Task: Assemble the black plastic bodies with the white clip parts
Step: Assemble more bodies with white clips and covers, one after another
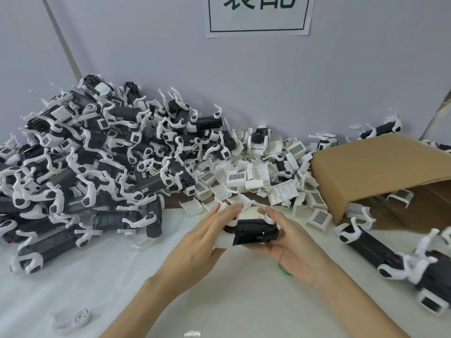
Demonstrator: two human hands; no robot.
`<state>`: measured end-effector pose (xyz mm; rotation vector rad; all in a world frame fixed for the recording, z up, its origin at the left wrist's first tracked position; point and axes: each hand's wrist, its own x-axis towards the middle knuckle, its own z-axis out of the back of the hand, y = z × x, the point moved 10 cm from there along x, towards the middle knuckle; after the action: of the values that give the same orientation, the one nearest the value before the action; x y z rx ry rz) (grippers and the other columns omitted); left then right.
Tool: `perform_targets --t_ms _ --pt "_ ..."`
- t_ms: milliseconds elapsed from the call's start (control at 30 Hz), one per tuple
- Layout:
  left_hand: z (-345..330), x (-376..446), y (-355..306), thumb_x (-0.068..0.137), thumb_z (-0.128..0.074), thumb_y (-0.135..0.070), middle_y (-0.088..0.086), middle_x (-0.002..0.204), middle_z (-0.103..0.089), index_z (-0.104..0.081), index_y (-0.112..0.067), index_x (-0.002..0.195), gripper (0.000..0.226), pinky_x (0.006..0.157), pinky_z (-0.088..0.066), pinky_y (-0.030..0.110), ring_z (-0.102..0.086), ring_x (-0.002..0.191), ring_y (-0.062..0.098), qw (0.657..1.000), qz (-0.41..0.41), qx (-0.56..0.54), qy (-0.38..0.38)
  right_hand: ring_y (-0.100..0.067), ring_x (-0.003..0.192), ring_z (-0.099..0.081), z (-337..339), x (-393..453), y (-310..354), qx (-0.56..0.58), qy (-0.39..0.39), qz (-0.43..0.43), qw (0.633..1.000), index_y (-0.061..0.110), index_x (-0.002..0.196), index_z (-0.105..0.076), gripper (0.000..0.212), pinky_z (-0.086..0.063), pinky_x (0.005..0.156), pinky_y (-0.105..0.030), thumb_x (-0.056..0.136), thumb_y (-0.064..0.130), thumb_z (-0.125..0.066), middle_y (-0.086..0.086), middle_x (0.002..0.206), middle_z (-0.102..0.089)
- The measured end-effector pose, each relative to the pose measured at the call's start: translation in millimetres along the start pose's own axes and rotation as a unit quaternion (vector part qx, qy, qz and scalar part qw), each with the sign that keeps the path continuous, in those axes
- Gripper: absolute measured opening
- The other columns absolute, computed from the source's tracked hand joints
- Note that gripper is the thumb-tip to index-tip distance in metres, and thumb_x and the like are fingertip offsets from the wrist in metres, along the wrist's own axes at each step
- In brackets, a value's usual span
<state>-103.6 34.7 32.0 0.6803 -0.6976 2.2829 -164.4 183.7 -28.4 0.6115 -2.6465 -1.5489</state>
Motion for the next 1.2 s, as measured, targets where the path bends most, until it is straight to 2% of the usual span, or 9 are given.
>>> perform_targets --t_ms 67,200,333,467,667,833,967,1067,1200 --pt "2 -1 -1 0.09 -0.082 -0.001 -0.013 0.166 -0.041 -0.042 -0.021 0.156 0.08 0.128 -0.029 0.031 -0.036 0.156 0.01 1.0 -0.009 0.007 -0.016 -0.041 0.115 -0.071 -4 -1 4 -0.012 0.022 0.009 1.0 0.014 0.106 -0.081 0.035 -0.063 0.085 -0.047 0.086 0.043 -0.079 -0.029 0.122 -0.071" --pt "11 -2 15 0.085 -0.088 -0.045 -0.02 0.142 -0.06 -0.054 -0.033 0.143 0.069 0.108 -0.04 0.015 -0.055 0.135 0.004 0.991 0.096 -0.072 -0.058 -0.048 0.114 -0.069 -5 -2 -2 -0.044 0.04 -0.011 0.998 0.009 0.13 -0.069 0.056 -0.059 0.094 -0.055 0.099 0.053 -0.056 -0.033 0.124 -0.068" --pt "6 -12 44 0.084 -0.082 -0.048 -0.011 0.122 -0.069 -0.058 -0.031 0.132 0.056 0.102 -0.049 0.027 -0.065 0.119 0.018 0.938 0.229 -0.235 -0.114 -0.045 0.1 -0.074 -18 -7 -6 -0.174 0.052 0.023 0.983 0.032 0.141 -0.056 0.049 -0.063 0.08 -0.047 0.097 0.052 -0.059 -0.032 0.113 -0.07" --pt "-7 -24 61 0.089 -0.073 -0.055 -0.011 0.11 -0.073 -0.065 -0.038 0.116 0.033 0.095 -0.051 0.022 -0.068 0.11 0.01 0.883 0.291 -0.346 -0.121 -0.041 0.065 -0.074 -28 -12 -7 -0.305 0.056 0.06 0.949 0.048 0.129 -0.057 0.023 -0.053 0.051 -0.031 0.107 0.047 -0.049 -0.023 0.082 -0.076" --pt "-20 -29 79 0.088 -0.073 -0.058 -0.022 0.091 -0.065 -0.063 -0.034 0.111 0.035 0.08 -0.048 0.018 -0.061 0.087 0.002 0.855 0.345 -0.366 -0.125 -0.028 0.056 -0.069 2 15 17 -0.385 -0.031 0.112 0.916 0.023 0.126 -0.06 0.022 -0.043 0.041 -0.028 0.112 0.023 -0.043 -0.011 0.075 -0.076" --pt "-15 -36 90 0.079 -0.072 -0.063 -0.011 0.097 -0.064 -0.064 -0.025 0.122 0.058 0.088 -0.048 0.028 -0.061 0.093 0.012 0.82 0.375 -0.39 -0.187 -0.003 0.066 -0.062 -5 42 65 -0.593 -0.131 0.267 0.749 0.025 0.12 -0.071 0.023 -0.051 0.067 -0.02 0.105 0.014 -0.056 0.009 0.078 -0.069" --pt "-8 -39 92 0.081 -0.071 -0.05 -0.003 0.094 -0.06 -0.064 -0.017 0.116 0.048 0.086 -0.047 0.032 -0.055 0.084 0.016 0.798 0.37 -0.417 -0.229 -0.02 0.105 -0.054 -31 71 47 -0.727 -0.076 0.25 0.635 0.032 0.133 -0.066 0.034 -0.045 0.081 -0.034 0.099 0.037 -0.065 -0.001 0.114 -0.054" --pt "-9 -39 92 0.08 -0.071 -0.051 -0.006 0.097 -0.065 -0.065 -0.02 0.118 0.049 0.085 -0.049 0.032 -0.057 0.085 0.013 0.791 0.377 -0.427 -0.224 -0.028 0.112 -0.055 -36 84 29 -0.771 -0.102 0.232 0.584 0.027 0.126 -0.069 0.03 -0.038 0.085 -0.035 0.097 0.026 -0.061 -0.006 0.118 -0.057" --pt "-12 -39 92 0.085 -0.07 -0.043 -0.009 0.094 -0.065 -0.064 -0.017 0.118 0.043 0.084 -0.051 0.033 -0.058 0.086 0.013 0.792 0.381 -0.423 -0.22 -0.029 0.105 -0.062 -29 80 31 -0.684 -0.12 0.25 0.675 0.017 0.119 -0.068 0.022 -0.044 0.081 -0.034 0.099 0.016 -0.061 -0.007 0.115 -0.064"
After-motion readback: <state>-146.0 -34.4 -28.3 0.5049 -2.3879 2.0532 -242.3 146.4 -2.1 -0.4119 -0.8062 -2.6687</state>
